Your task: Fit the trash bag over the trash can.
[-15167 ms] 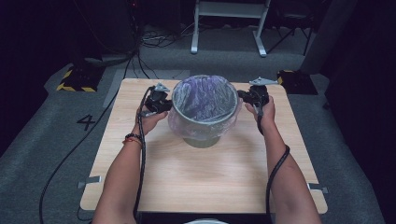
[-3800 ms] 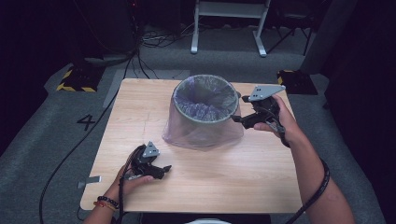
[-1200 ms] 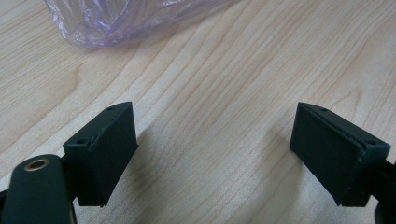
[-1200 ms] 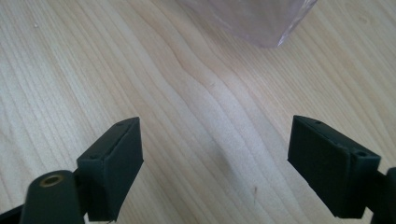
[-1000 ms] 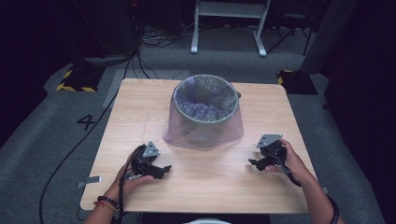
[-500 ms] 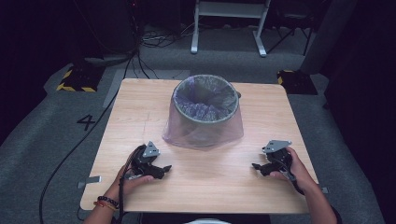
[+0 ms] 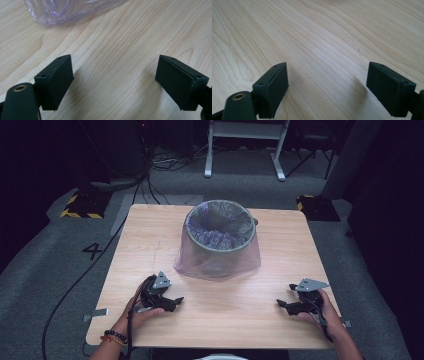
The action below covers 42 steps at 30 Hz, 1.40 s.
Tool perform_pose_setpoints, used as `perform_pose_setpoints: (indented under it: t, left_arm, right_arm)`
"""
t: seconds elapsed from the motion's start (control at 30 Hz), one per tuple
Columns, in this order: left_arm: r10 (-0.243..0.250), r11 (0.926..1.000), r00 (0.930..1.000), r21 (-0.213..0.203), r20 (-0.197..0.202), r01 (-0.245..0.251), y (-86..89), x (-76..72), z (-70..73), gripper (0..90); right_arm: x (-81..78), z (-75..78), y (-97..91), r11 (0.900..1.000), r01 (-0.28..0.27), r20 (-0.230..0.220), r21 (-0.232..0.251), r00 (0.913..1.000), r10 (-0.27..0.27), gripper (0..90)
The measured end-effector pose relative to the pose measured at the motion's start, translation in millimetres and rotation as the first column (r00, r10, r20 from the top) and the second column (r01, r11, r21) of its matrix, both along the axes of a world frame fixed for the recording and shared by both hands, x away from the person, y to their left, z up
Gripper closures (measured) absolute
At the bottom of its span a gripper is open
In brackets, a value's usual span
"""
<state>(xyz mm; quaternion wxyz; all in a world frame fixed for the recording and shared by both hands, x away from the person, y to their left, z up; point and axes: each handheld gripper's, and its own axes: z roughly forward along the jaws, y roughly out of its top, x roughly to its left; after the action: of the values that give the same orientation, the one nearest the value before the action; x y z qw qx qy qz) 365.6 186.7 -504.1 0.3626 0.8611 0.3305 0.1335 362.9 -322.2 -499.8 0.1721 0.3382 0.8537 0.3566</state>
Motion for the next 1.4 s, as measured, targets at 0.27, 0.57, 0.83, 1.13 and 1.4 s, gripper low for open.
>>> perform_pose_setpoints:
  t: [0.27,0.57,0.83,1.13,1.4]
  left_arm:
    - [0.000,1.0000,1.0000,0.000,0.000,0.000,0.0,0.0,0.0,14.3]
    - [0.000,1.0000,1.0000,0.000,0.000,0.000,0.0,0.1,0.0,14.3]
    - [0.000,1.0000,1.0000,0.001,0.000,0.000,-0.1,0.2,0.0,14.3]
    - [-0.001,1.0000,1.0000,0.001,-0.001,0.001,-0.1,0.3,0.0,14.2]
    - [-0.005,1.0000,1.0000,0.000,-0.001,0.005,-0.2,0.6,0.0,14.2]
  right_arm:
    - [-10.4,-3.8,-14.0,0.9984,0.027,-0.018,0.049,0.9995,-0.026,16.9]
    - [-17.2,-3.7,-30.7,0.9971,0.057,-0.020,0.050,0.9982,-0.056,17.1]
    - [-18.7,-3.8,-40.3,0.9967,0.061,-0.021,0.053,0.9980,-0.060,17.2]
    - [-18.8,-3.8,-40.4,0.9968,0.061,-0.019,0.051,0.9980,-0.060,17.1]
    - [-18.7,-3.8,-40.4,0.9967,0.062,-0.020,0.052,0.9979,-0.061,17.1]
